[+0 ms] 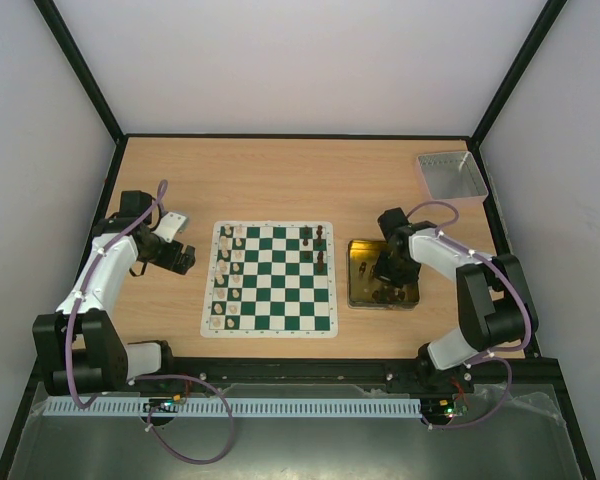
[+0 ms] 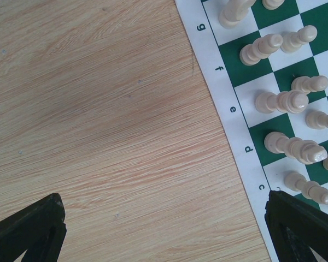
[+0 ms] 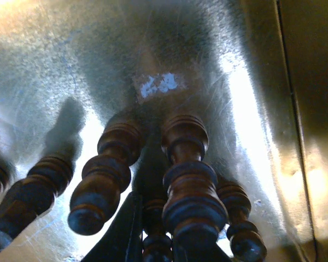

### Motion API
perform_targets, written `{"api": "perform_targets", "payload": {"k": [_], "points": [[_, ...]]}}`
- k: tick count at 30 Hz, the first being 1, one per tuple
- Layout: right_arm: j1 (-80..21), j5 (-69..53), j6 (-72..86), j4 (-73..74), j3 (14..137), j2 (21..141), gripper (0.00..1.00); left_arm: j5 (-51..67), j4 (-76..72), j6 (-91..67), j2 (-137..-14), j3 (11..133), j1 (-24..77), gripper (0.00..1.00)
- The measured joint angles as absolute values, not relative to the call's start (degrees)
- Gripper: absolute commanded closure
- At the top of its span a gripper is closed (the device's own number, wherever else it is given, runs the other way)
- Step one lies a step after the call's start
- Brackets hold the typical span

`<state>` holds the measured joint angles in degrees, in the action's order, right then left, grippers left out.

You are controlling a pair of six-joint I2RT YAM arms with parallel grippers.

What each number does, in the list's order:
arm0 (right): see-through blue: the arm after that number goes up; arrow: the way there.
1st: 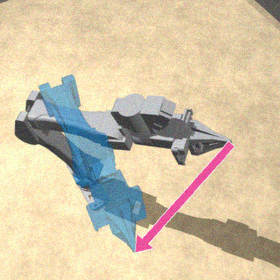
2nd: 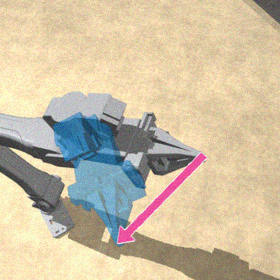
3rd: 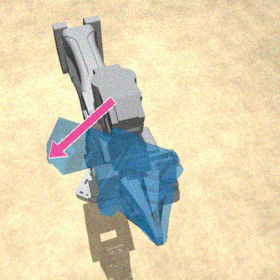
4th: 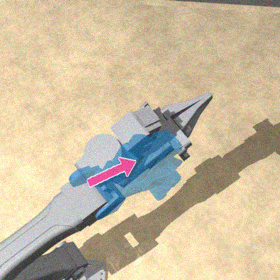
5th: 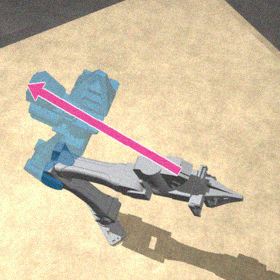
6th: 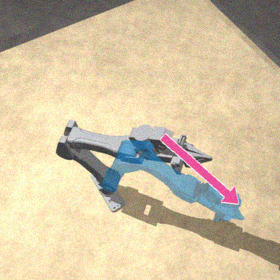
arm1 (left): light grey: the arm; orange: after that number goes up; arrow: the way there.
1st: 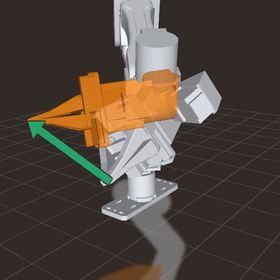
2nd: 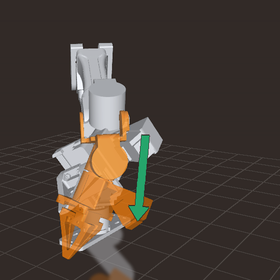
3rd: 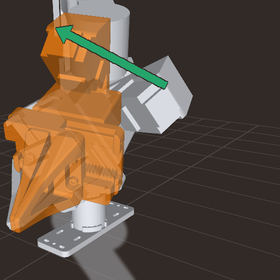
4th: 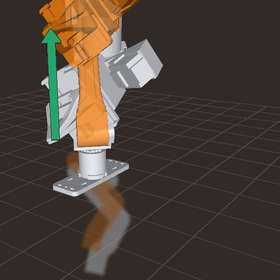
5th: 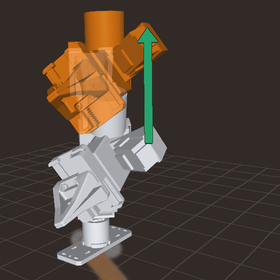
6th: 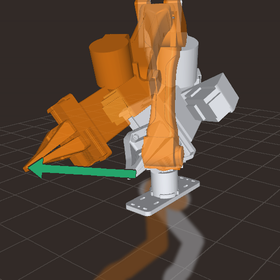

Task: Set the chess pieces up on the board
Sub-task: Pick up the chess piece from the storage box, then place the chess piece on the chessboard.

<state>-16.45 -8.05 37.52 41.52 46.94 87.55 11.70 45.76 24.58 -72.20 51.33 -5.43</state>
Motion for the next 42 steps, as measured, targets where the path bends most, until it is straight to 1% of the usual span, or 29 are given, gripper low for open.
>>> {"api": "perform_targets", "payload": {"k": [5,12,23,26,30,35,42], "points": [[-16.4,-7.9,37.5,41.5,47.2,87.5,0.98,11.7,45.8,24.6,-72.2,51.3,-5.4,0.01],[-16.4,-7.6,37.3,42.5,48.6,86.9,0.98,11.7,45.8,24.6,-72.2,51.3,-5.4,0.01],[-17.4,-8.1,35.7,48.2,51.7,82.9,0.98,11.7,45.8,24.6,-72.2,51.3,-5.4,0.01],[-21.5,-7.4,35.8,51.0,55.3,82.7,0.98,11.7,45.8,24.6,-72.2,51.3,-5.4,0.01],[-30.2,-7.0,37.6,53.8,65.0,84.6,0.98,11.7,45.8,24.6,-72.2,51.3,-5.4,0.01],[-38.3,-5.9,40.1,55.2,75.3,91.3,0.98,11.7,45.8,24.6,-72.2,51.3,-5.4,0.01],[-45.5,-4.3,41.4,56.8,81.6,100.2,0.98,11.7,45.8,24.6,-72.2,51.3,-5.4,0.01]]}}
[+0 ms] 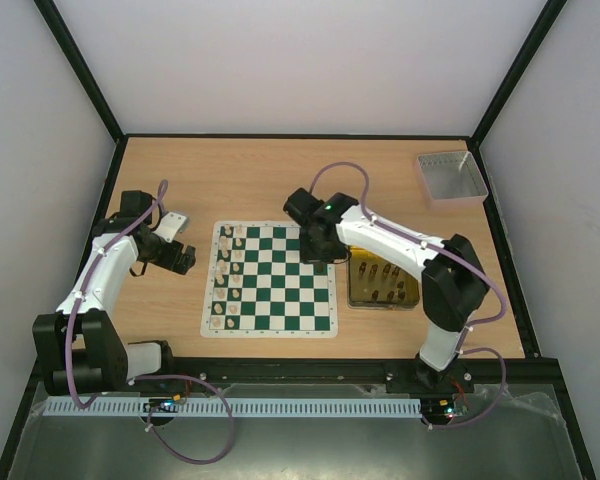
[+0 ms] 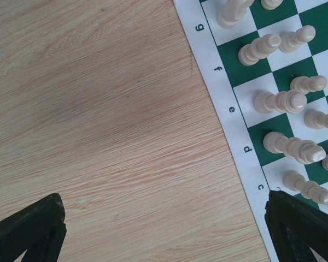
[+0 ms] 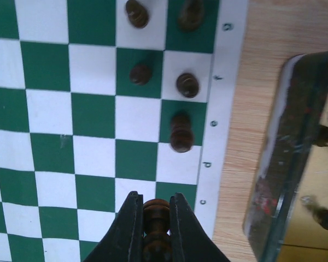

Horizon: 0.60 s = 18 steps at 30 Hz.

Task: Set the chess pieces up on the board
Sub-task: Place the chess piece on the chessboard.

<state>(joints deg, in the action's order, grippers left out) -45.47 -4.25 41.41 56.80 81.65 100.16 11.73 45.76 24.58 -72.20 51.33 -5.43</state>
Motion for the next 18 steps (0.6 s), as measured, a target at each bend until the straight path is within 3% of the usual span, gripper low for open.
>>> {"api": "perform_targets", "payload": {"k": [18], "points": [[-47.4,-4.4,38.8,54.8,83.7,110.1,0.98,11.7,45.8,24.6,-72.2,51.3,-5.4,0.01]]}}
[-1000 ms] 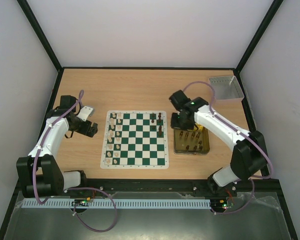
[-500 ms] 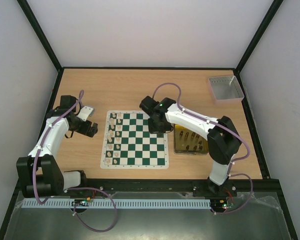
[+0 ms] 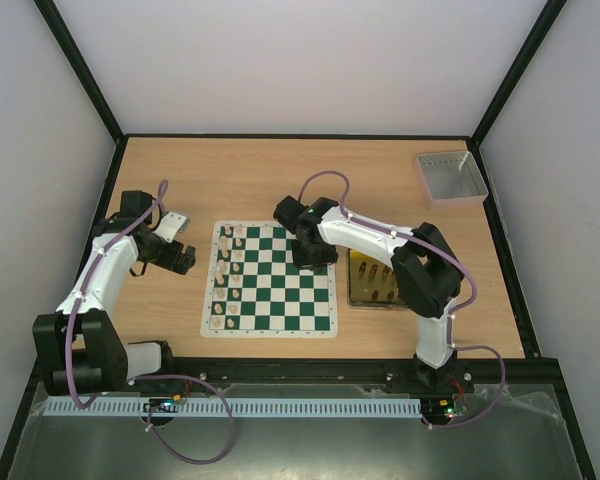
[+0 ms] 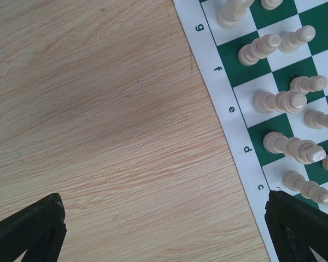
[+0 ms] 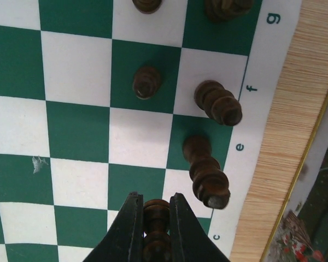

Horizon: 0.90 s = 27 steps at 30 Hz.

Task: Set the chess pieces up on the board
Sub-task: Place the chess piece on the chessboard.

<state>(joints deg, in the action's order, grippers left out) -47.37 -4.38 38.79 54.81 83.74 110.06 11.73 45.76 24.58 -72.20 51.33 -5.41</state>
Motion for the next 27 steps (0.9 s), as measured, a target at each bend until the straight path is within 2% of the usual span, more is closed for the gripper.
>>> {"api": "perform_targets", "payload": {"k": [27], "points": [[-47.2,-5.4,37.5,51.8,85.7,116.5,0.98,11.7,45.8,24.3,-72.2,51.3,-5.4,0.01]]}}
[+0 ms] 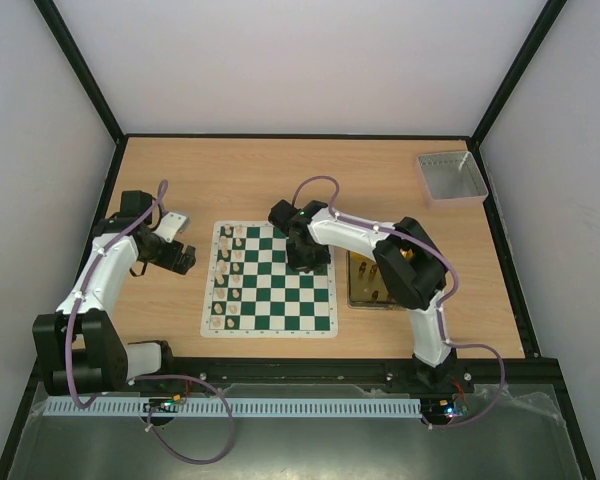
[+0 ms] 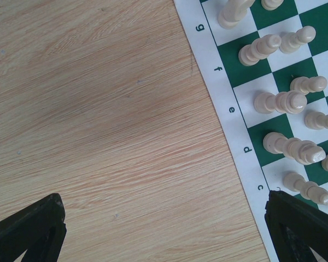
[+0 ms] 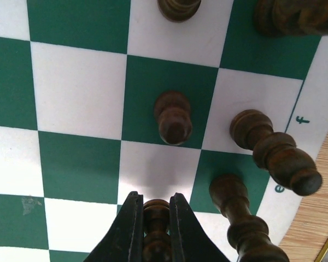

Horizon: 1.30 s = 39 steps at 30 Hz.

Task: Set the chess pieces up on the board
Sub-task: Place the chess piece on the chessboard.

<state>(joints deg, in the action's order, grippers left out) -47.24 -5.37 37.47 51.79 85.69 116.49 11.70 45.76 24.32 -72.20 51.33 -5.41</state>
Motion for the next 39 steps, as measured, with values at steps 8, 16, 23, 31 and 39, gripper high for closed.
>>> {"api": "perform_targets", "payload": {"k": [8,16,23,31,39], "points": [[-46.8,-5.4,37.5,51.4,85.7,117.1,0.98,11.7,45.8,24.3,-72.2,51.3,-5.4,0.01],[-46.4,-5.4,37.5,50.7,86.0,117.2,0.98,11.7,45.8,24.3,-72.2,51.3,-5.4,0.01],[-46.3,-5.6,37.4,50.5,86.6,118.2,0.98,11.7,45.8,24.3,-72.2,51.3,-5.4,0.01],[-46.2,-5.6,37.3,50.5,86.7,119.0,0.94,11.7,45.8,24.3,-72.2,51.3,-5.4,0.01],[-46.1,-5.6,37.2,50.5,86.9,119.1,0.82,11.7,45.8,24.3,-72.2,51.3,-5.4,0.01]]}}
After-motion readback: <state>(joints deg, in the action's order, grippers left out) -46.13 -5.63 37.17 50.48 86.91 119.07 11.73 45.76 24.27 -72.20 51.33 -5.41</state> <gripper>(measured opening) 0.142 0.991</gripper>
